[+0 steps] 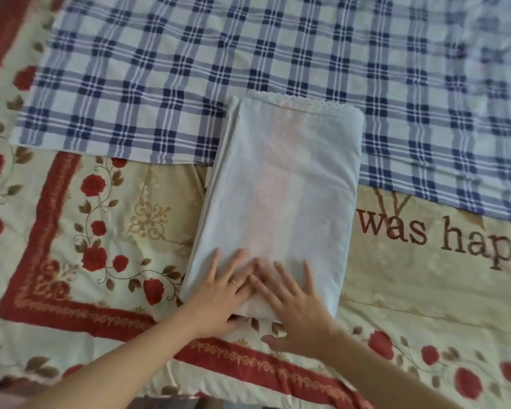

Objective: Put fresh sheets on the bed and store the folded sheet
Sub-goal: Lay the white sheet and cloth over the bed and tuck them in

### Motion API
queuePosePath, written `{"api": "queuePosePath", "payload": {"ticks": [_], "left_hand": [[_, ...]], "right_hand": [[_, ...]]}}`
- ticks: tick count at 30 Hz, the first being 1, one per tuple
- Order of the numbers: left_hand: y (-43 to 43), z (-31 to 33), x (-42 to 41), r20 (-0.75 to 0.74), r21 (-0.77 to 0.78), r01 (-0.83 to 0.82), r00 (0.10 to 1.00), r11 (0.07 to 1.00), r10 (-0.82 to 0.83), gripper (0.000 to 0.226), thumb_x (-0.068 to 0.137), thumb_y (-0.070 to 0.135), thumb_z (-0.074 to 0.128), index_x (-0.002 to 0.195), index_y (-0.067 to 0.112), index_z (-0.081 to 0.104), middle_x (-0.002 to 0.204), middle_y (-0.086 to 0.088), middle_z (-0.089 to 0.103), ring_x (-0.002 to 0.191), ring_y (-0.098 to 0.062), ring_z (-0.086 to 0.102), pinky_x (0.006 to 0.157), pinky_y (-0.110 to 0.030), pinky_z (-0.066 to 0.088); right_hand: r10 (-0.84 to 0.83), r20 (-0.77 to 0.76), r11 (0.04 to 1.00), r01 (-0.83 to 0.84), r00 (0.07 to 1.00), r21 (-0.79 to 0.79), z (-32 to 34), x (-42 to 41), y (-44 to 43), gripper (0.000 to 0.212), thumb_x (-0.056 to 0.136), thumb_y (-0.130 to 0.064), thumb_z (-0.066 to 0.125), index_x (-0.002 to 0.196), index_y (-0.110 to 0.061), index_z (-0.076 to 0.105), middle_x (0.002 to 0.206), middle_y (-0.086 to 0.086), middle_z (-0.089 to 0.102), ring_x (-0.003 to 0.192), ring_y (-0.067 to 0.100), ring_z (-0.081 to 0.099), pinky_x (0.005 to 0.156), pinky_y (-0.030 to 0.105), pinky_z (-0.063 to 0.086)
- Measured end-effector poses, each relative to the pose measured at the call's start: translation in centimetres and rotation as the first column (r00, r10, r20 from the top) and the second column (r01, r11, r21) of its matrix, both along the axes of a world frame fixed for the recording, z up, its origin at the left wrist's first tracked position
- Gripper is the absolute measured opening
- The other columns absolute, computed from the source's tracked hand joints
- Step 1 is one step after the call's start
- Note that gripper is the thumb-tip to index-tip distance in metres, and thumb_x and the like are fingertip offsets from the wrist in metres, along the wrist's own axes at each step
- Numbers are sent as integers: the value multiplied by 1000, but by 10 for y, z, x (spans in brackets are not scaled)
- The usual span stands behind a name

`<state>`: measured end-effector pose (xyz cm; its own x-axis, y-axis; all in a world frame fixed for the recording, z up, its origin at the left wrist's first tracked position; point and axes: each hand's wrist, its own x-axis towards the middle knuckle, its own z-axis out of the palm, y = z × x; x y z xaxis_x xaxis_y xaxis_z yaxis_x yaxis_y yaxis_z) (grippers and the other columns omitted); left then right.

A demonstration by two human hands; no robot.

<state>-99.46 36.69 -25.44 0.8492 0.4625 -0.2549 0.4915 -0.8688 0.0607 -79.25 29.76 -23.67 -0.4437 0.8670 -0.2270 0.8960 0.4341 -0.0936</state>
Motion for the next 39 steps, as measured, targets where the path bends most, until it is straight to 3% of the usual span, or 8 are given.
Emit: {"api": "queuePosePath", "payload": {"ticks": [4, 9, 13, 17, 23, 28, 32, 39], "left_hand": [[4, 1, -3, -48, 0, 6, 999, 1000, -6, 78, 68, 38, 70, 137, 18, 38, 155, -11, 21, 141, -38, 19, 102, -66, 20], [12, -1, -8, -7, 40, 74, 997, 996, -74, 64, 77, 28, 53, 139, 19, 36, 158, -7, 8, 143, -34, 10, 106, -64, 13], [9, -7, -20, 57, 86, 68, 996, 994, -73, 106, 62, -8, 58, 151, 17, 6, 157, -1, -3, 145, -21, 0, 110, -60, 8], [7, -4, -29, 106, 106, 82, 990, 991, -93, 122, 55, -15, 71, 151, 19, 3, 158, 4, -5, 146, -14, 0, 109, -62, 15], [0, -12, -43, -39, 59, -12, 999, 998, 15, 132, 46, -21, 68, 151, 28, 6, 159, 1, 3, 145, -21, 8, 109, -61, 2], [-6, 5, -54, -113, -156, -88, 991, 984, 70, 102, 76, 11, 57, 149, 34, -11, 157, 1, -17, 143, -19, -18, 110, -60, -4], [13, 16, -51, -16, -17, -97, 995, 995, 97, 72, 86, 44, 36, 151, 23, 15, 158, -8, 11, 144, -31, 8, 108, -60, 2], [75, 10, 51, -18, 38, -212, 977, 977, 213, 69, 85, 56, 24, 149, 32, 13, 159, -1, 7, 143, -41, 3, 104, -70, 4]], "right_hand": [[-65, 23, 994, 66, 998, -81, -7, -15, -6, 98, 65, -29, 65, 150, -15, 19, 156, 10, 19, 142, 27, 22, 109, 59, 14], [51, -26, 998, -52, 998, -31, -6, -1, -3, 106, 63, -38, 75, 149, -12, 20, 152, 10, 30, 139, 24, 32, 112, 52, 18], [-16, 48, 999, 17, 999, -32, -4, 23, -20, 108, 50, -35, 82, 145, -19, 31, 146, 5, 43, 131, 28, 45, 106, 63, 29], [-149, -92, 984, 157, 985, 85, -1, 41, -48, 70, 79, -11, 35, 147, -24, 29, 152, 2, 33, 139, 30, 27, 109, 61, 7], [-219, -127, 969, 200, 967, -149, -18, 56, -53, 95, 75, -29, 67, 151, -28, 11, 158, -3, 10, 144, 21, 13, 116, 49, 4], [-176, -147, 957, 135, 973, -255, -3, 91, -58, 73, 90, -51, 43, 152, -29, 10, 159, -6, 9, 146, 14, 8, 118, 43, 7], [-202, -46, 970, 194, 978, -148, 6, 130, -16, 69, 91, -46, 36, 152, -23, 12, 158, 4, 16, 146, 19, 7, 118, 39, 2], [-273, 123, 950, 288, 954, -118, -6, 112, 103, 74, 82, -70, 16, 147, -43, -6, 159, 5, -2, 144, 37, 5, 106, 70, 17]]}}
